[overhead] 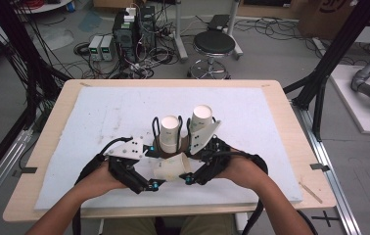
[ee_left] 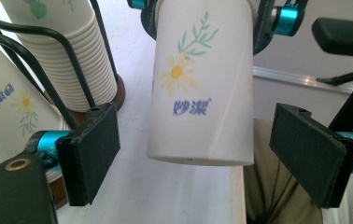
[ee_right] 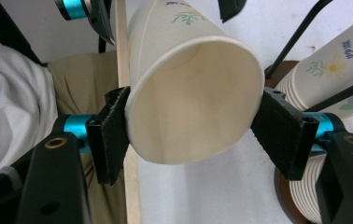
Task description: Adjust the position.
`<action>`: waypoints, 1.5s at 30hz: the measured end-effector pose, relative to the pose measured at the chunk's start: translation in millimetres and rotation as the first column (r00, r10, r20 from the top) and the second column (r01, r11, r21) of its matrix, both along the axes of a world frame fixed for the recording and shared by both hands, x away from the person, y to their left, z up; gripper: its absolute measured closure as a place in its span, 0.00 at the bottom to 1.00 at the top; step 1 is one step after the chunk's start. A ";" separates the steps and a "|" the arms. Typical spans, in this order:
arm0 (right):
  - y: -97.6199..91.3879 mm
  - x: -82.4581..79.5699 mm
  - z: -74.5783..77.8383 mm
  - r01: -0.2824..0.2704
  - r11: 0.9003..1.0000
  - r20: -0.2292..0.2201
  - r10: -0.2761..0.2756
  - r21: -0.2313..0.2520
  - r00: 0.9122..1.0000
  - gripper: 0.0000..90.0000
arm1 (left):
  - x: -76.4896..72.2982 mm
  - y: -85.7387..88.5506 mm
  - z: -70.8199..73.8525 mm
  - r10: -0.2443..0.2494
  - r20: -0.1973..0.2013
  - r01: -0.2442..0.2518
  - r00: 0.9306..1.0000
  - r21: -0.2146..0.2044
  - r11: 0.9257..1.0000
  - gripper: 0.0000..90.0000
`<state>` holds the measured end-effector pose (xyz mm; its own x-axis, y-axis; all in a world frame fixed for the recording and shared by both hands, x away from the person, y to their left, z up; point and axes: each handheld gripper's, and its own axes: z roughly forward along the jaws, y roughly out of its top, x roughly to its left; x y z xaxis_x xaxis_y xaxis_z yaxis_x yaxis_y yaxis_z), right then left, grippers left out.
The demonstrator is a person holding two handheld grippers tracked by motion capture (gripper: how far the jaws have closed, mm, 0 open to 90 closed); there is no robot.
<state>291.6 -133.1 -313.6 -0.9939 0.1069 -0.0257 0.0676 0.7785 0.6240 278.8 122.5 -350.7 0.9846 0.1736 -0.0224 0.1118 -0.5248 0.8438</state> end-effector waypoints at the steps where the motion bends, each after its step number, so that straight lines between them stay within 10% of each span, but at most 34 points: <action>1: 0.0 0.0 0.0 0.000 1.000 0.000 0.000 0.000 1.000 0.35 | 0.0 0.0 0.0 0.000 0.000 0.000 1.000 0.000 1.000 0.18; 23: 28.1 1.2 10.7 -0.025 0.971 -0.029 0.019 -0.238 0.999 0.34 | 2.8 -24.3 -2.9 -0.037 -0.024 0.039 0.999 0.107 0.993 0.24; 45: 43.9 -1.5 10.9 -0.053 0.948 -0.024 0.048 -0.313 0.999 0.34 | 4.9 -32.5 -8.0 -0.065 -0.073 0.075 0.995 0.146 0.986 0.38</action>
